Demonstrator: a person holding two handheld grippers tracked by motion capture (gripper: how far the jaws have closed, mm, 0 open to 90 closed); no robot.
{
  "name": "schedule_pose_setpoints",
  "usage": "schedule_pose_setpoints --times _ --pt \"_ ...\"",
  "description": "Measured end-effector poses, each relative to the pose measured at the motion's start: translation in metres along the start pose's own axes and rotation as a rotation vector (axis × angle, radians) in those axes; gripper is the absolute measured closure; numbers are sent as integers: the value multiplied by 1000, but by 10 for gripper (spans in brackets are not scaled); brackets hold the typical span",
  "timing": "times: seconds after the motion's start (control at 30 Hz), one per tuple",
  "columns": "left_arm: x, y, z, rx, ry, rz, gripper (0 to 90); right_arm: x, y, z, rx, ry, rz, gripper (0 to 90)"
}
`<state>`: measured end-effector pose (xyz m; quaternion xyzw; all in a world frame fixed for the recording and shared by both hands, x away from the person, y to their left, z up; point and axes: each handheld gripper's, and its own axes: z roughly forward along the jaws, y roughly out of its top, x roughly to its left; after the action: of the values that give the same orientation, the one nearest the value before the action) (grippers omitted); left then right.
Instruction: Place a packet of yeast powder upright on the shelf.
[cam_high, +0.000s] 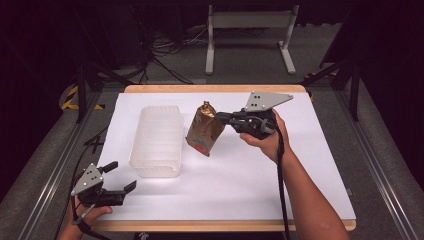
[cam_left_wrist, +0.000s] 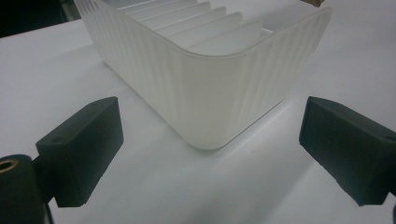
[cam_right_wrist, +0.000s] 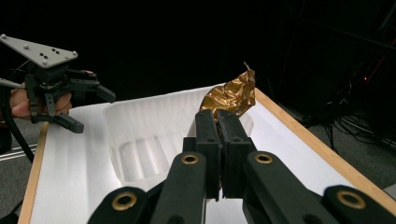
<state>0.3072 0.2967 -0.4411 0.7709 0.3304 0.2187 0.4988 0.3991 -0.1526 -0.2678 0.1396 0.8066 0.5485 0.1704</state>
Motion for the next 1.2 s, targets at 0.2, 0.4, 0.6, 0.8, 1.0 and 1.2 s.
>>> schedule_pose_setpoints --times 0.2,0.4,0.6,0.8,1.0,1.2 --pt "0 -1 1 5 4 4 72 3 11 8 -12 38 -30 886" --pt "1 -2 0 7 5 -4 71 7 21 20 -8 64 -55 886" --pt "1 -2 0 9 5 -5 72 11 27 30 -10 77 -73 886" --pt "0 -2 -1 8 27 7 75 15 34 47 -2 110 -98 885" --pt "0 -2 0 17 22 11 75 14 38 61 14 115 -108 885" --pt "-1 -2 0 15 16 16 75 8 45 77 18 127 -111 885"
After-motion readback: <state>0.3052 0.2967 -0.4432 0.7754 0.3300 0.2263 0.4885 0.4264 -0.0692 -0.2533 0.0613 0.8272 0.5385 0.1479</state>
